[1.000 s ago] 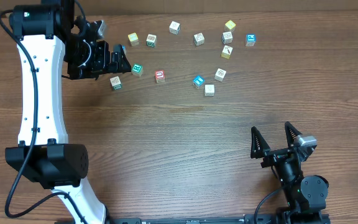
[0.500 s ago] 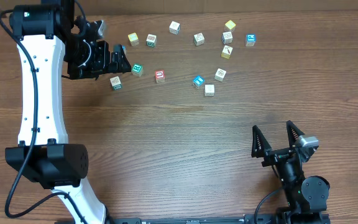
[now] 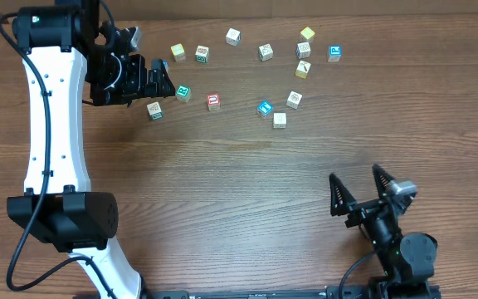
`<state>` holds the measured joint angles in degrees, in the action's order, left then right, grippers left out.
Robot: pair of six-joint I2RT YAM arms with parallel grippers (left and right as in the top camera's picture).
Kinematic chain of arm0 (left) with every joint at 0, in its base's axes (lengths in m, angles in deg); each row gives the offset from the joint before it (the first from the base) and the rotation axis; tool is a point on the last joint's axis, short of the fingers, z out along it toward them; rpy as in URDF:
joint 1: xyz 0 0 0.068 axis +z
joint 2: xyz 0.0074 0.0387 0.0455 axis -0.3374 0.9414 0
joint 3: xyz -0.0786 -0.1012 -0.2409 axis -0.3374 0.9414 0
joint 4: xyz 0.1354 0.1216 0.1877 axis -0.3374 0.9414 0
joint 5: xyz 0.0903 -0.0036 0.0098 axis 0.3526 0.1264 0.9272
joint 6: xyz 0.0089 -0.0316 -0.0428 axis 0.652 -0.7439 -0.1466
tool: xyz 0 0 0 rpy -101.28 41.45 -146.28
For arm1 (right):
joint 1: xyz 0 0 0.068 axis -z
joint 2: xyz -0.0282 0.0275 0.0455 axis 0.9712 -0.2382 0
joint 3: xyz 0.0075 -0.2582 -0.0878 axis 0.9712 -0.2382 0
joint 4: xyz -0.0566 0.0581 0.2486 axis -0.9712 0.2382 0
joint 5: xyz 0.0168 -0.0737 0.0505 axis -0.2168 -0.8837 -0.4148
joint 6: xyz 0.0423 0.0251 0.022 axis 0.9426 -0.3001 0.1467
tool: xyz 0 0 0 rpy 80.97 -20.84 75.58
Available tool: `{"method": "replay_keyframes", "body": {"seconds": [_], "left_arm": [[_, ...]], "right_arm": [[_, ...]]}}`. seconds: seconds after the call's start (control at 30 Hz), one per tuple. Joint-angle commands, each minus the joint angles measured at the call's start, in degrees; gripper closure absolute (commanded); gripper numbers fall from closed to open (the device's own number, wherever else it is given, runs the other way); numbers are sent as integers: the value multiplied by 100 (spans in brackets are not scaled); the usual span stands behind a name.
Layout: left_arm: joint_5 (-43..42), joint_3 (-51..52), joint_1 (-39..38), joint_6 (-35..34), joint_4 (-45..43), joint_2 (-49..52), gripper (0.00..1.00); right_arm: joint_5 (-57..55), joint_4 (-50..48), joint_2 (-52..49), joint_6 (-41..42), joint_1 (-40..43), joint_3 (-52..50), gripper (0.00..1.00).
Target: Form a horizontal line
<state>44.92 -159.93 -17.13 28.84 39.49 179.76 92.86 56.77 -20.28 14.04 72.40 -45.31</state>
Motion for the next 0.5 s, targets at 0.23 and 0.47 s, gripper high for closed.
{"method": "replay_keyframes", "body": {"seconds": [0.23,0.47], "left_arm": [[17,-131,-37,-13,-11,55,0],[17,-131,-37,-13,-11,55,1]], "right_arm": [[164,1034,-144,-24,9,1565,0],[166,1128,-603,-35,9,2210,0]]}}
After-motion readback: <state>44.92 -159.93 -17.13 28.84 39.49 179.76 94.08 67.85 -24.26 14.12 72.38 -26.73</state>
